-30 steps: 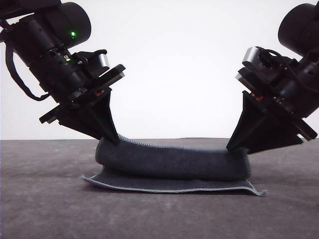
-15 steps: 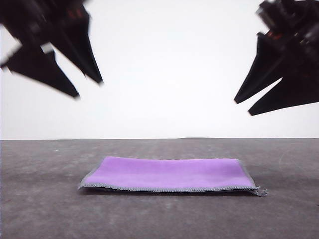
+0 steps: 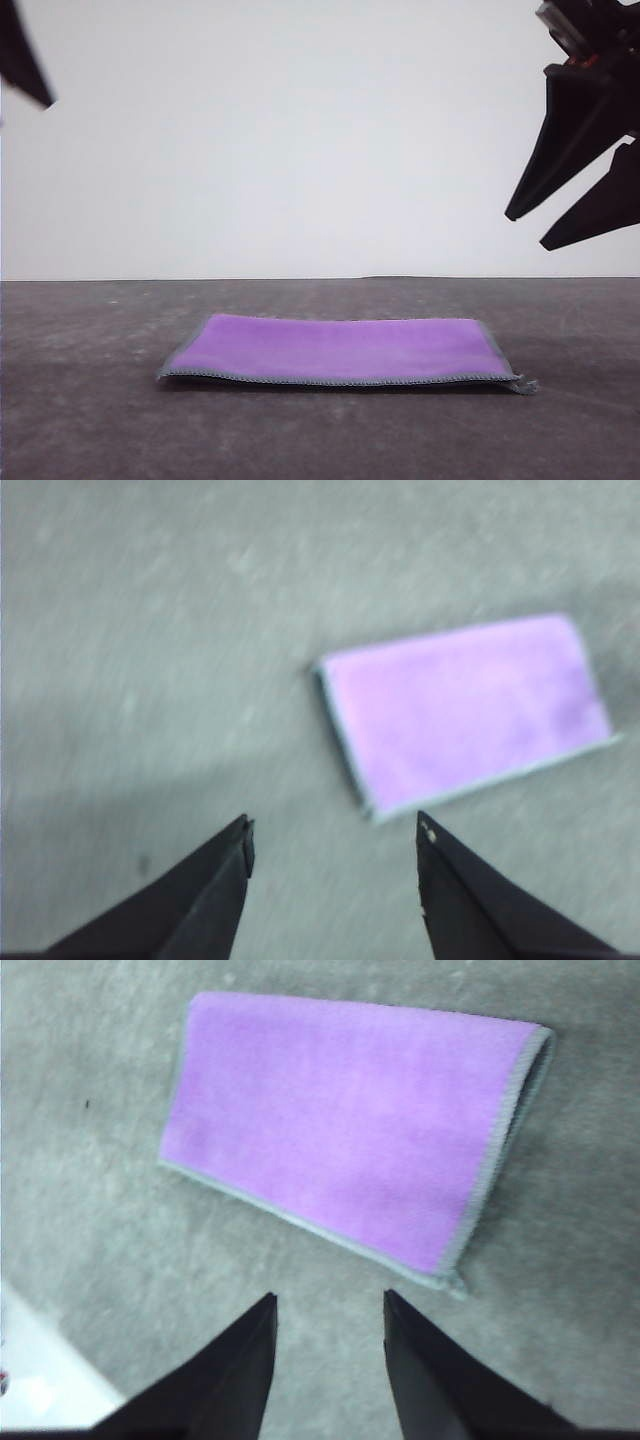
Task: Fold clothes
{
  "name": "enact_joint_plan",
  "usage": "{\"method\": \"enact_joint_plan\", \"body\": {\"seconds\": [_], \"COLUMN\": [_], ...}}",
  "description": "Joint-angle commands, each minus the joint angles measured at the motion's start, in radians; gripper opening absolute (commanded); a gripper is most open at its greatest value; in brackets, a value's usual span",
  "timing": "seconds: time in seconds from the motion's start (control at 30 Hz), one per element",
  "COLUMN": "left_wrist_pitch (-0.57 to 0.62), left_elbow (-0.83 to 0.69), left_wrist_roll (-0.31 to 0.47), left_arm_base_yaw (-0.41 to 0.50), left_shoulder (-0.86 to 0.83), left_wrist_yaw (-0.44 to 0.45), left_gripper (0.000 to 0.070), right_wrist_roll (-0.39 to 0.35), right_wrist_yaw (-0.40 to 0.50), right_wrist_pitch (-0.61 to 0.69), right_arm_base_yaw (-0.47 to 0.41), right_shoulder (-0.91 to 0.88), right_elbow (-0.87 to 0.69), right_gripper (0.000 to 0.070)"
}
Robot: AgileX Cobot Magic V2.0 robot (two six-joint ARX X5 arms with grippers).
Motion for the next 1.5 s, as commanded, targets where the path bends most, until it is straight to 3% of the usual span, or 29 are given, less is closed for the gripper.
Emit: {"method": "enact_joint_plan", "body": {"seconds": [0.0,0.1,0.23,0.43,0.77,1.03,1.2,1.4,1.47], "left_wrist_pitch": [0.004,0.004,0.003,-0.001,0.001,0.0,0.001,0.005,0.004], "left_elbow": [-0.031,-0.087,-0.106,-0.106,-0.106,-0.106,-0.106,-0.106,-0.106], "left_wrist_roll": [-0.029,-0.045,-0.044,-0.044,-0.044,-0.044,-0.044,-0.044,-0.044], "left_arm_base_yaw": [0.006,0.015,0.016,0.016,0.016,0.016,0.016,0.016,0.016], "left_shoulder": [-0.024,-0.081,-0.119,-0.128,-0.128,-0.128,-0.128,-0.129,-0.129], "left_wrist_yaw": [-0.001,0.005,0.006,0.006,0.006,0.006,0.006,0.006,0.006], "left_gripper": [0.0308,0.0308,0.0308,0.0309,0.0308,0.0308,0.0308,0.0308,0.0308], "right_wrist_roll": [0.021,0.02,0.019,0.012,0.015,0.032,0.051,0.058,0.059], "right_wrist_yaw": [0.02,0.032,0.031,0.012,-0.11,-0.205,-0.224,-0.22,-0.224], "right_wrist_pitch": [0.003,0.005,0.034,0.133,0.31,0.408,0.439,0.438,0.438], "right_arm_base_yaw": [0.002,-0.003,-0.026,-0.068,-0.084,-0.081,-0.079,-0.08,-0.08], "right_shoulder": [0.007,0.016,0.067,0.218,0.474,0.565,0.595,0.599,0.599], "right_elbow": [0.008,0.008,0.008,0.008,0.009,0.009,0.01,0.01,0.011], "right_gripper": [0.0215,0.0228,0.0309,0.0311,0.031,0.0306,0.0211,0.0001,0.0]}}
